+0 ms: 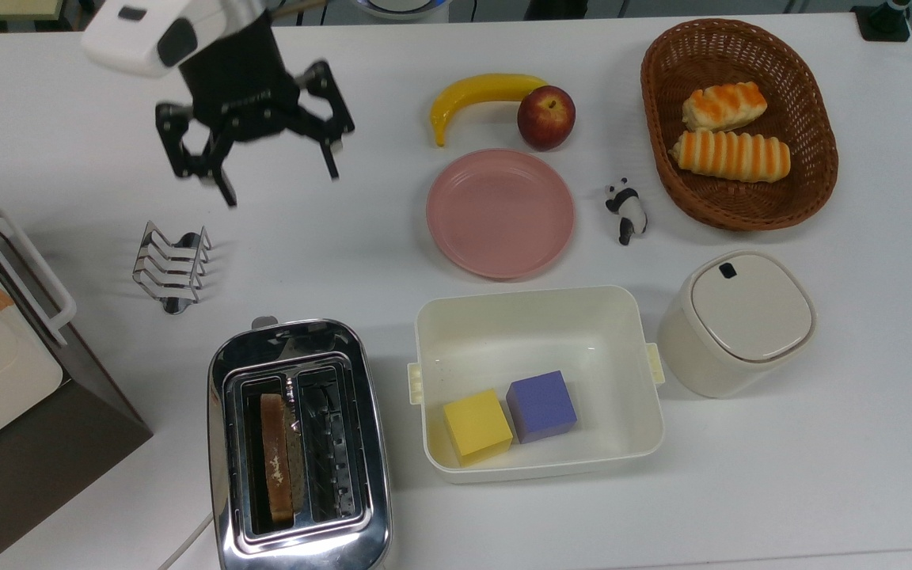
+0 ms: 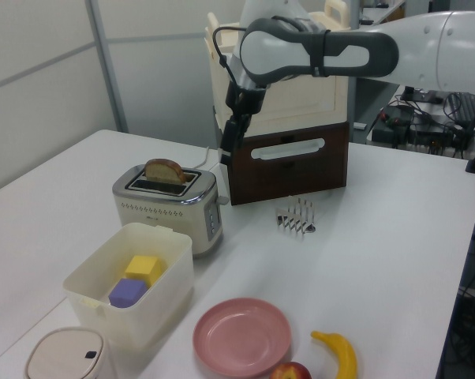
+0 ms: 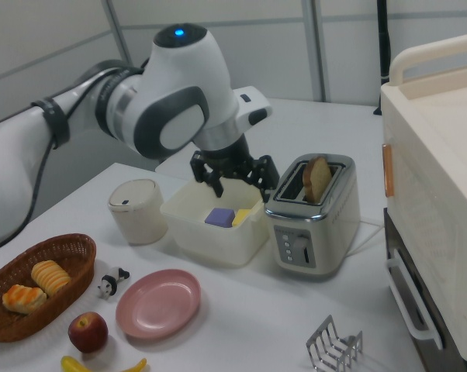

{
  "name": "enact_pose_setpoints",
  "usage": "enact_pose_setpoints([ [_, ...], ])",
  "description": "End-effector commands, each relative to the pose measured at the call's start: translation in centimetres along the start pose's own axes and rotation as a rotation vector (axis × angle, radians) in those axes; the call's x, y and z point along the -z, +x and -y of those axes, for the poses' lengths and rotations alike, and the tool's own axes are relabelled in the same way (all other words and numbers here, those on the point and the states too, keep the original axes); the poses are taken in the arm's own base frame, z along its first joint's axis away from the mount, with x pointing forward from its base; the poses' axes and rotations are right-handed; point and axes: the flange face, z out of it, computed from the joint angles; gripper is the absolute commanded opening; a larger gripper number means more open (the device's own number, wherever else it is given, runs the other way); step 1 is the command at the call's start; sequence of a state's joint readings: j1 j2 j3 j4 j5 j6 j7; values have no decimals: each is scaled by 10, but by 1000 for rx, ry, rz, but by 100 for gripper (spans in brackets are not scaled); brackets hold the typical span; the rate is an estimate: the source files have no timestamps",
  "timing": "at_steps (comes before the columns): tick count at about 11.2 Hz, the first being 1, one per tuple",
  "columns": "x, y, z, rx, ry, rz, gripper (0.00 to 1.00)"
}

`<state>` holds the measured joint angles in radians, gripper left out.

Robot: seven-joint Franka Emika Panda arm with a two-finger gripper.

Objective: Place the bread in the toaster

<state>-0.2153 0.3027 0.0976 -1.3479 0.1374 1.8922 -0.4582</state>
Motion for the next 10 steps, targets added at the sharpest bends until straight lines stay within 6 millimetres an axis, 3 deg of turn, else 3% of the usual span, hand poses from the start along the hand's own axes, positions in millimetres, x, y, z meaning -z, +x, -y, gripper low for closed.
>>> enact_pose_setpoints([
  [1,19,-29,13,-1,0,156,100],
  [2,20,-35,14,-5,15,194,100],
  [5,13,-50,-12,-57,10,236,100],
  [10,12,-46,-8,-236,-113,266,100],
])
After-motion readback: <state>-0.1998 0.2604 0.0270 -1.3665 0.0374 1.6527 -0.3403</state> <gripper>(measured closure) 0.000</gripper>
